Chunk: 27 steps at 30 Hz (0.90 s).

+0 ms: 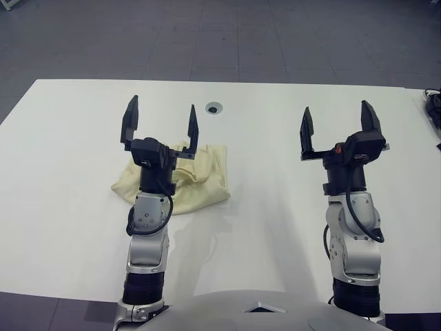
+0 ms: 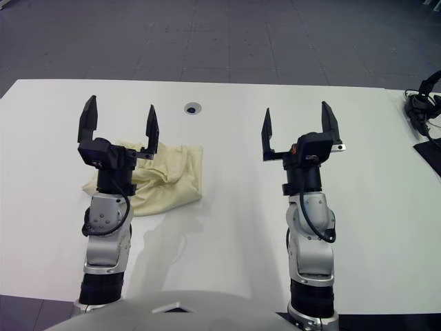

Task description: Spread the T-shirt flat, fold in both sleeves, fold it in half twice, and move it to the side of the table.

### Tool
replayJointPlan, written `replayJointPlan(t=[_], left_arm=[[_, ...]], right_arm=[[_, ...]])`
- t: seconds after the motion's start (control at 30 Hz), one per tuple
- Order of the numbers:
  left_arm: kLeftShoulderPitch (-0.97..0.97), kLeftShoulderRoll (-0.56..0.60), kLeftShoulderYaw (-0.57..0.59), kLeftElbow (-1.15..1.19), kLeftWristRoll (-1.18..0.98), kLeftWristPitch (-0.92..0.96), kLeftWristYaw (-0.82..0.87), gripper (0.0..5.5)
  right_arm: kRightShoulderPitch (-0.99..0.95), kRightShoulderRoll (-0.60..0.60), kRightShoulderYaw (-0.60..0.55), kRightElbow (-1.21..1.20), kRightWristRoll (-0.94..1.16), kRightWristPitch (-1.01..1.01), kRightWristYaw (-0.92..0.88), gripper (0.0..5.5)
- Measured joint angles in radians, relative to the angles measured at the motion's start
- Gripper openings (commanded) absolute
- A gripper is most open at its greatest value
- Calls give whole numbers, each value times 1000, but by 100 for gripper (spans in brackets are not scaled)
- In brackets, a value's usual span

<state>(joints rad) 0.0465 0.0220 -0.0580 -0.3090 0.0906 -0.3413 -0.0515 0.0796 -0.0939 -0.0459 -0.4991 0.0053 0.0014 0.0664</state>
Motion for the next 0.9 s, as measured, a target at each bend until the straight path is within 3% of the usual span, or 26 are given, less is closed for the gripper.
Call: replayJointPlan(t=[0.23,0.43,0.53,0.7,0.9], left_arm=[[-15,2,6,16,0,1,-1,539],[-133,118,146,74,-56,185,-30,539],[-199,227,148,137,-33,177,-100,539],[-267,421,206,441,20,93,-142,539],[-300,618,134,838,284,-93,9,539]], right_arm=[[1,0,-1,-3,-1,0,-1,540],[-9,0,-2,25,-4,-3,-3,540],[-11,1,0,29,-12,-9,-7,540],[-11,3,4,31,-16,-14,-21,540],[-15,4,17,41,-16,-15,-21,540]])
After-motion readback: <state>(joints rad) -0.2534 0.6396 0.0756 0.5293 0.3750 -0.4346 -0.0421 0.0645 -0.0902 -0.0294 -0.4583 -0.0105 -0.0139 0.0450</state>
